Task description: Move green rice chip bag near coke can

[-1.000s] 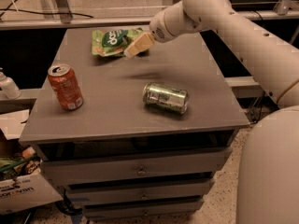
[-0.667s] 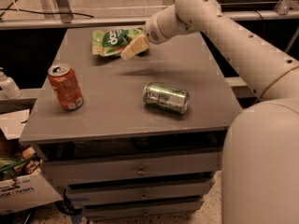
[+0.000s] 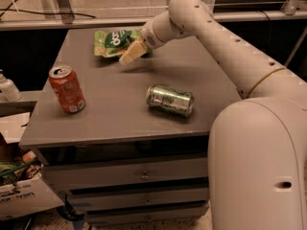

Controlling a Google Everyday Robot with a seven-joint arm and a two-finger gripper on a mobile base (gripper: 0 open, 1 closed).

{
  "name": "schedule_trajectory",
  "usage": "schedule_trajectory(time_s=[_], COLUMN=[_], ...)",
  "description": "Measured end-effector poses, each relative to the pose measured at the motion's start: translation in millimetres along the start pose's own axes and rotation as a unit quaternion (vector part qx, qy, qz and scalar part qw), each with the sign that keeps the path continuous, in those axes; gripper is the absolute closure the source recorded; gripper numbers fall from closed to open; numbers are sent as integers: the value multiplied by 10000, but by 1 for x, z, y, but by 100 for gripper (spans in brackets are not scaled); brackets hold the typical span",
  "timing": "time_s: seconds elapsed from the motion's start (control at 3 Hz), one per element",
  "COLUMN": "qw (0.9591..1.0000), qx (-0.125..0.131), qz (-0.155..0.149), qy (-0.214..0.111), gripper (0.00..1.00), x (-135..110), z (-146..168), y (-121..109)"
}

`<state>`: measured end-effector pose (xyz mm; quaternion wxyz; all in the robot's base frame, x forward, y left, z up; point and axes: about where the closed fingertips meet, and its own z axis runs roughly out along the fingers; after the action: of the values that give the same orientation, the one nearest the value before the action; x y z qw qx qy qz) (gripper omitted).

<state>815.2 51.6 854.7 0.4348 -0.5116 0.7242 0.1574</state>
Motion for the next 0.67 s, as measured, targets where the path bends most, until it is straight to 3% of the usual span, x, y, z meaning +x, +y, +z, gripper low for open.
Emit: schedule_trajectory(time_s=[0.33, 0.67], qw=[10000, 9999], qx=[-37, -44], qz=[-76, -103], qy=[-29, -64], gripper=[15, 38], x=[-1, -2], z=[7, 8], y=[0, 0])
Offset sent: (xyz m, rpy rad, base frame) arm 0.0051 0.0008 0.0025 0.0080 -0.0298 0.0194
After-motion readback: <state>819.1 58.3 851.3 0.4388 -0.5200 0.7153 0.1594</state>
